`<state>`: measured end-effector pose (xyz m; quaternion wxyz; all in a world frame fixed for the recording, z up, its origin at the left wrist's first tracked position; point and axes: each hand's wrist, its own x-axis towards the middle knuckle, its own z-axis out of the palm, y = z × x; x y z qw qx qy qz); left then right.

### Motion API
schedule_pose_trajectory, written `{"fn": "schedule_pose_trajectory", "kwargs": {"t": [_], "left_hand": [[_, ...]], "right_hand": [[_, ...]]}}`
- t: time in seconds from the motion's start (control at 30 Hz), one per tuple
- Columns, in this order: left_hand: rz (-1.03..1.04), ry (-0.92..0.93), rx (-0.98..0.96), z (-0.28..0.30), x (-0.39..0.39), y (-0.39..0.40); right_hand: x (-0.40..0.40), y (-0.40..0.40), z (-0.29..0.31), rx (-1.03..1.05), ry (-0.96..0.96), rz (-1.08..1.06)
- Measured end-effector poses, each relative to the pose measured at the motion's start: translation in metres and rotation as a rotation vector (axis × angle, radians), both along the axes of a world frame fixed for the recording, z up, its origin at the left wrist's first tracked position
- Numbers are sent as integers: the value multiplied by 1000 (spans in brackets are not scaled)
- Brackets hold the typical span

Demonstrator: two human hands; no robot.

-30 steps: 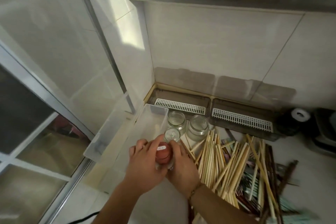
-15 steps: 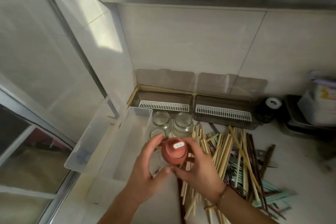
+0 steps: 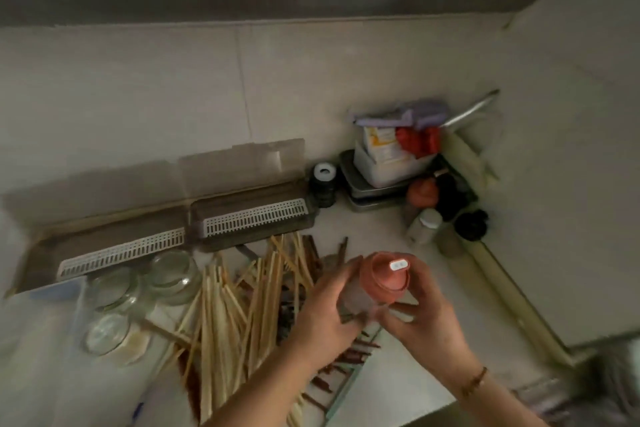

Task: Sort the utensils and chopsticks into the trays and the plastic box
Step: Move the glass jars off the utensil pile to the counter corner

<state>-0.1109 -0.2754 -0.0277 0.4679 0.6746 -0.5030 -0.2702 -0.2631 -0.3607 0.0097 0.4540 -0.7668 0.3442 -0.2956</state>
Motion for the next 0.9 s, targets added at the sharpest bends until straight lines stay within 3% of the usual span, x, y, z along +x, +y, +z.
{"fn": "schedule_pose_trajectory", "kwargs": {"t": [0.23, 0.33, 0.47, 0.53, 0.67, 0.9], "left_hand": [[-171, -10, 86, -18, -83, -96], [-123, -57, 90, -26, -115, -130], [-16, 198, 205, -33, -151, -167], [-50, 328, 254, -37, -163, -180], [-48, 384, 297, -44, -173, -192], [-42, 308, 302, -54, -173, -198]], "right_hand": [[-70, -57, -13, 13, 63, -365], [-90, -83, -26, -18, 72, -500], [-103, -118, -45, -60, 126, -679], [-107, -134, -55, -43, 125, -710], [-108, -153, -72, 20, 106, -698], [-102, -161, -86, 67, 82, -719]]}}
